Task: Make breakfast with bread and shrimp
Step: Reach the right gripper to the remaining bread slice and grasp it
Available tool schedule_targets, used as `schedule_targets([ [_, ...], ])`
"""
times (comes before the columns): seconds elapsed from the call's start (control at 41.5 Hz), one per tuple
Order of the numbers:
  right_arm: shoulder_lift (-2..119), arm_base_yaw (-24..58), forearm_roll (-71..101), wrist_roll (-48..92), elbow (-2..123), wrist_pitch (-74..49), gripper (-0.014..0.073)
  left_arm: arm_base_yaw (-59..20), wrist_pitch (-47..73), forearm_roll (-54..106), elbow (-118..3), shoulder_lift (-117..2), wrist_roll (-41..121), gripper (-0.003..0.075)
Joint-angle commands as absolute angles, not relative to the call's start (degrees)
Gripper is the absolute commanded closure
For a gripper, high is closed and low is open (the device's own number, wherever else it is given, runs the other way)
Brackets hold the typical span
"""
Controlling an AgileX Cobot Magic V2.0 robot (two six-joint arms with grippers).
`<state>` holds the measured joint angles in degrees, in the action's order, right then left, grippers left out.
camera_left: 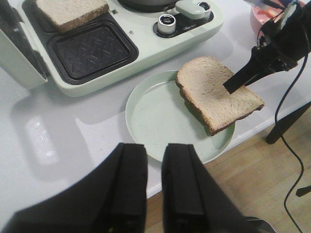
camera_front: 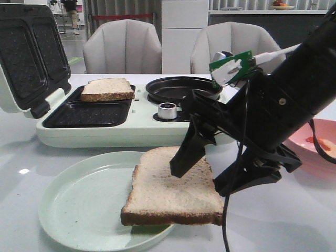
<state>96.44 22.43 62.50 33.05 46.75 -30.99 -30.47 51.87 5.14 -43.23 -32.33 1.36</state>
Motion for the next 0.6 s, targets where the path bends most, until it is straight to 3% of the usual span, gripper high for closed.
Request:
schedule_targets([
  [0.0, 95.75, 22.41, 64.55, 34.49, 48.78, -30.91, 0.0036, -30.38, 47.84, 5.44, -44.85, -32.75, 0.79, 0.0535],
  [0.289, 97.6, 22.41, 64.55, 35.02, 49.02, -30.51, 0.0059, -30.38, 47.84, 5.44, -44.85, -32.75, 0.79, 0.0535],
  [0.579, 97.4, 22.41, 64.55, 35.1, 49.02, -31.65, 0.0426, -30.38, 47.84, 5.23, -44.85, -32.75, 0.79, 0.0535],
])
